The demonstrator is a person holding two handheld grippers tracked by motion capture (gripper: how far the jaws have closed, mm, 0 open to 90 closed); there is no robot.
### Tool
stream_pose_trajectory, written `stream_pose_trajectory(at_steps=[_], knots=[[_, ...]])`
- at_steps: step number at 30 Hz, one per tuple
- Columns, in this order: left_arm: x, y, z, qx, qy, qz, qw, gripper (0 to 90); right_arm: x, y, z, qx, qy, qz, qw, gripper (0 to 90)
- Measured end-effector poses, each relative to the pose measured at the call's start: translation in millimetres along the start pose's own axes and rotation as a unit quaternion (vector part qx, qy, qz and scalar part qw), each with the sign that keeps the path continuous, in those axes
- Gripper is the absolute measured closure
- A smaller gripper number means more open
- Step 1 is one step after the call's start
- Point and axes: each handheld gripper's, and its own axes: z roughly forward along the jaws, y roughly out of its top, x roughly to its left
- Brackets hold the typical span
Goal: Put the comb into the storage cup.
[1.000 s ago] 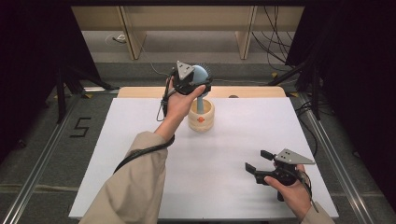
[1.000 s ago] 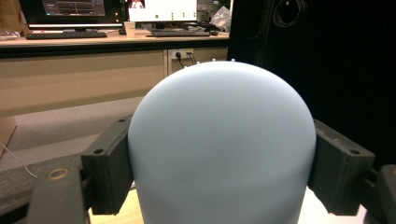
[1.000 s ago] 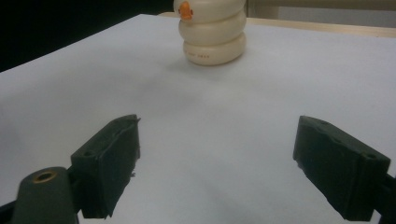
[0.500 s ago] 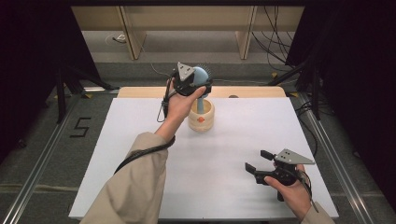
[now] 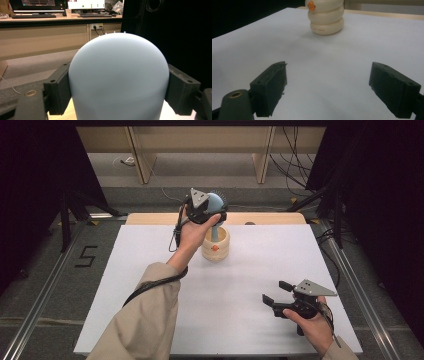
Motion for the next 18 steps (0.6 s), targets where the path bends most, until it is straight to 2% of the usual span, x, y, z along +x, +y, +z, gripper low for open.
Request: stream_pose_trajectory(at_steps=[18], knots=[[-0.6,-4.9,1.9,0.004,-0.001,-0.003,1.0,19.5,-0.1,-0.1,0.1,0.001,0.0,0.0,1.0,15.5]])
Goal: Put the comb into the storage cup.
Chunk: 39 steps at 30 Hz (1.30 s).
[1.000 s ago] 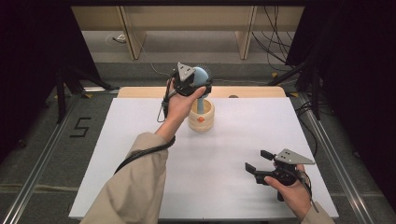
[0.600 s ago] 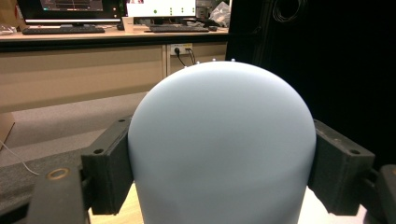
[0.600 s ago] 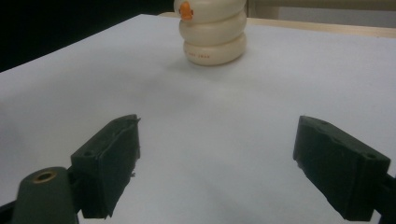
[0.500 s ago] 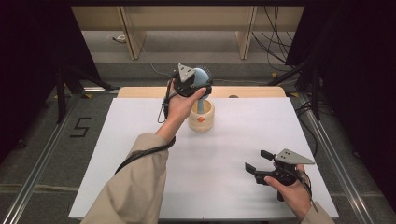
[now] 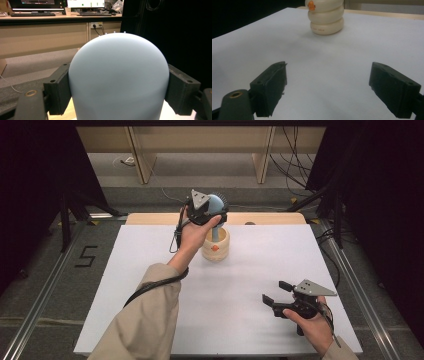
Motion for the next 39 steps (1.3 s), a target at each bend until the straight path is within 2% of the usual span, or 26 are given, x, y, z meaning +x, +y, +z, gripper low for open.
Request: stream_pose_trajectory(at_steps=[39], knots=[[1.4,-9.2,2.9,0.005,0.002,-0.005,1.0,19.6,0.5,-0.4,0.6,0.001,0.003,0.0,1.0,15.5]])
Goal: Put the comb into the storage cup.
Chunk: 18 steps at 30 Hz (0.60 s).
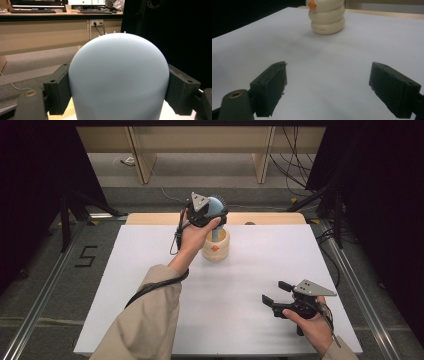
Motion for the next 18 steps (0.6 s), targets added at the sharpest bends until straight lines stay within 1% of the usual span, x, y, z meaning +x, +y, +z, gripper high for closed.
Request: stream_pose_trajectory(at_steps=[18], knots=[[-1.1,-3.4,1.3,0.002,-0.001,0.001,1.0,19.6,0.2,-0.2,0.4,0.0,0.002,0.0,1.0,15.5]])
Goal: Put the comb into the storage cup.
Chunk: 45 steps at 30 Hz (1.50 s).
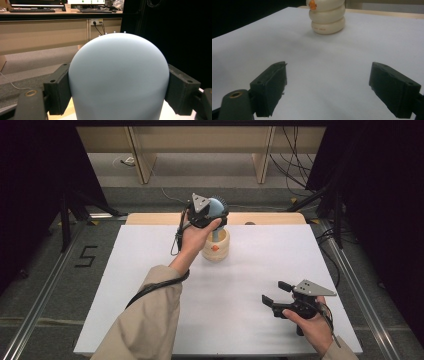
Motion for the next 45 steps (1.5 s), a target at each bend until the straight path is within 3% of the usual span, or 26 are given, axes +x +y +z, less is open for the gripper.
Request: stream_pose_trajectory(at_steps=[45], knots=[[-0.1,-16.3,3.0,0.003,0.001,-0.01,1.0,19.5,0.4,-0.1,0.6,0.0,0.001,0.0,1.0,15.5]])
